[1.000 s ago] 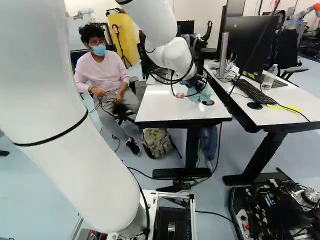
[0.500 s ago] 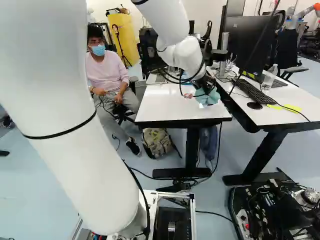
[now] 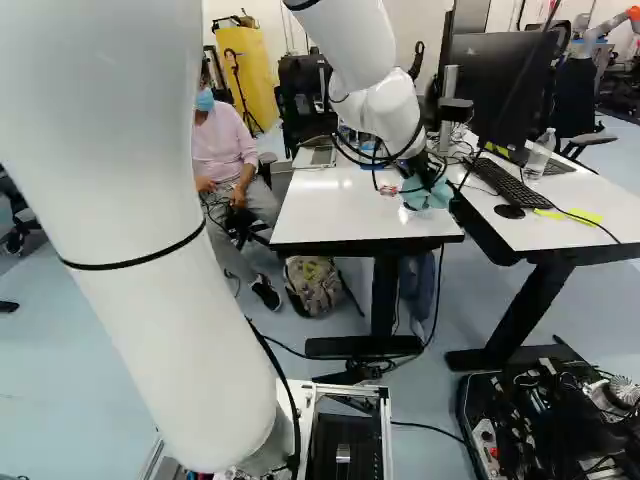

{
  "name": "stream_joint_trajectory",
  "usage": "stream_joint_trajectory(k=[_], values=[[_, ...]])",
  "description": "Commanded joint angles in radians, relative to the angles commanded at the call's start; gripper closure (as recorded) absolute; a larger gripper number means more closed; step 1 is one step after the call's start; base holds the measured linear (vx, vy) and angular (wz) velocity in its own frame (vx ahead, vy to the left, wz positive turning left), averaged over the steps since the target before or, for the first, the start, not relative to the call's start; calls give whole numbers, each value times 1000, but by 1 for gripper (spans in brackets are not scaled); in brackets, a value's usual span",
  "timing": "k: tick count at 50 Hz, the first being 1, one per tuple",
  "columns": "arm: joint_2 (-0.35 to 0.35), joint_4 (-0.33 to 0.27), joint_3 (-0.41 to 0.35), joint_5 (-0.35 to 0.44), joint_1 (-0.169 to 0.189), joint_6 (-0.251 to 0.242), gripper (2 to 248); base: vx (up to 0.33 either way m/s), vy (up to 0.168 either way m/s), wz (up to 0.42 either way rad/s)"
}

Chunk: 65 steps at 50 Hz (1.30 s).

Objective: Clean the table with the green towel

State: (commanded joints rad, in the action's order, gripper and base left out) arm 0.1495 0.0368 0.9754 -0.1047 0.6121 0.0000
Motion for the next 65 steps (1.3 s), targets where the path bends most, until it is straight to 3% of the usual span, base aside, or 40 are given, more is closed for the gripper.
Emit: stream_joint_trajectory(k=[2,3,7,8,13,14,18,19,23,24,28,29,47,65], values=[[0,0,0,0,0,0,198,0,0,0],[0,0,0,0,0,0,167,0,0,0],[0,0,0,0,0,0,167,0,0,0],[0,0,0,0,0,0,131,0,0,0],[0,0,0,0,0,0,131,0,0,0],[0,0,0,0,0,0,96,0,0,0],[0,0,0,0,0,0,96,0,0,0],[0,0,0,0,0,0,59,0,0,0],[0,0,0,0,0,0,59,0,0,0],[0,0,0,0,0,0,22,0,0,0],[0,0,0,0,0,0,22,0,0,0],[0,0,0,0,0,0,3,0,0,0],[-4,0,-8,9,-6,0,3,0,0,0],[-23,-2,-48,53,-33,0,3,0,0,0]])
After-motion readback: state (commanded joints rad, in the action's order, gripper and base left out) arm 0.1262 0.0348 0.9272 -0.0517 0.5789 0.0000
